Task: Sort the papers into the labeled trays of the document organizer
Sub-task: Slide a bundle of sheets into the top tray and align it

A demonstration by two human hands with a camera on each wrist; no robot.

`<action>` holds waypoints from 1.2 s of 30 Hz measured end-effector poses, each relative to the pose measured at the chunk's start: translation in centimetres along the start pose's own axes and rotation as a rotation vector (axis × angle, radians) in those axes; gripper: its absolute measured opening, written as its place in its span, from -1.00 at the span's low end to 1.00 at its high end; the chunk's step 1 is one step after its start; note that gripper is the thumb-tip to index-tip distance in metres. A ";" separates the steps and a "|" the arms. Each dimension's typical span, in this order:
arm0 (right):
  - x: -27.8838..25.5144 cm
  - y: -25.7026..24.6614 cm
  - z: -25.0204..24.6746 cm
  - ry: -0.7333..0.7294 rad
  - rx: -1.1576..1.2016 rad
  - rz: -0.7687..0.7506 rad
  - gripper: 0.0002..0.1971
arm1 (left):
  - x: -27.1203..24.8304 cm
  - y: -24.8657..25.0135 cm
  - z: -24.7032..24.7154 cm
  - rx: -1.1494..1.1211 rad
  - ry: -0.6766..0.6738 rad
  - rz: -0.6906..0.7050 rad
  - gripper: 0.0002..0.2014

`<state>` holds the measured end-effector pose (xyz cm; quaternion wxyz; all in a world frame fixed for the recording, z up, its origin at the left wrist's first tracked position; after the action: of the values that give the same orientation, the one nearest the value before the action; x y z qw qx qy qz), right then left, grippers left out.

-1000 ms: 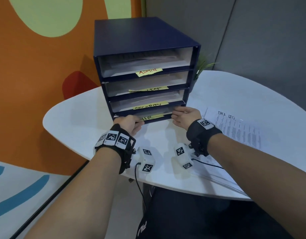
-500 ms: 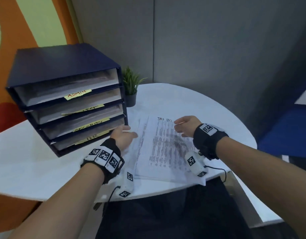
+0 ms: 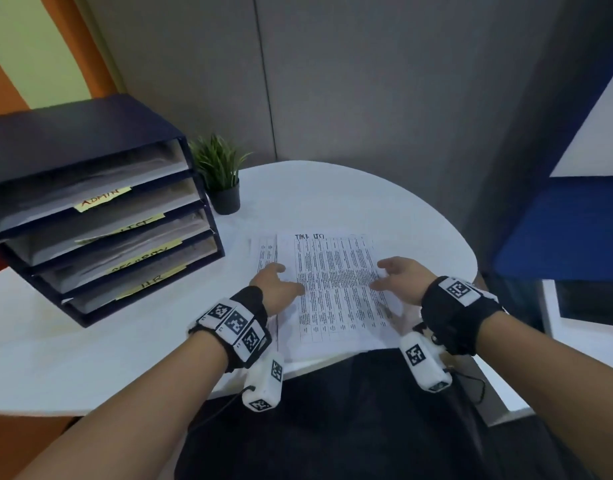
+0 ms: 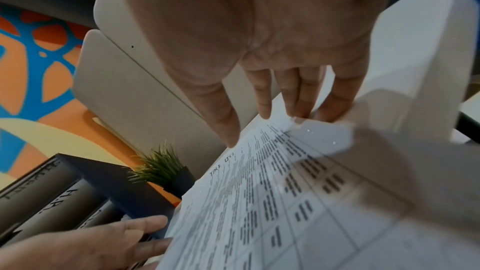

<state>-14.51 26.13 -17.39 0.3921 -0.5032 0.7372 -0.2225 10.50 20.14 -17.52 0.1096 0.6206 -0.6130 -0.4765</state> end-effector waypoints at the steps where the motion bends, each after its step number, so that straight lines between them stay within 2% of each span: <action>1: -0.2 0.2 0.0 0.007 0.019 -0.017 -0.37 | 0.1 -0.2 0.0 -0.039 0.022 -0.008 -0.28; 6: -0.7 1.7 0.2 0.036 0.201 -0.056 -0.37 | -0.2 -0.9 -0.6 -0.220 0.097 -0.062 -0.42; 10: -0.8 2.0 0.5 0.045 0.329 -0.056 -0.39 | -0.1 -1.6 -0.9 -0.233 0.081 -0.102 -0.87; 13: -0.5 1.9 0.6 0.048 0.333 -0.055 -0.39 | -0.2 -1.6 -0.7 -0.170 0.046 -0.069 -0.74; 16: -0.2 1.3 0.6 0.053 0.335 -0.040 -0.43 | -0.4 -1.1 -0.5 -0.098 0.015 -0.040 -0.79; 17: 0.0 1.0 0.6 0.056 0.337 -0.034 -0.45 | -0.5 -1.0 -0.6 -0.090 0.024 -0.043 -0.78; 19: 0.3 0.5 0.6 0.059 0.335 -0.019 -0.48 | -0.8 -0.9 -1.2 -0.078 0.086 -0.066 -0.58; 20: 0.5 0.2 0.7 0.060 0.333 -0.013 -0.49 | -1.0 -0.9 -1.6 -0.095 0.135 -0.052 -0.56; 24: 1.1 -0.9 1.1 0.071 0.336 0.018 -0.48 | -1.0 -1.1 -3.2 -0.256 0.349 0.005 -0.73; 27: 1.5 -1.8 1.7 0.083 0.370 0.048 -0.45 | -0.7 -1.2 -3.6 -0.323 0.350 0.051 -0.70; 30: 1.6 -2.7 2.1 0.120 0.388 0.052 -0.38 | -0.9 -0.7 -4.4 -0.326 0.396 0.132 -0.85; 32: 1.3 -3.4 2.4 0.122 0.362 0.043 -0.38 | -1.1 -0.6 -5.1 -0.360 0.427 0.166 -0.83; 36: 0.5 -5.4 2.8 0.124 0.372 -0.025 -0.54 | -1.7 -0.6 -6.7 -0.440 0.470 0.187 -0.79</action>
<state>-9.31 23.74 -15.30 0.4293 -0.4166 0.6997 -0.3906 16.12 18.72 -13.62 0.4228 0.6159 -0.5077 -0.4292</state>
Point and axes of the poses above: each hand's wrist, its own x-axis towards the middle knuckle, its own z-axis out of the palm, y = z × x, the point moved 4 cm from there along x, towards the middle knuckle, and after that the axes turned 4 degrees about -y, right-handed, at the moved point
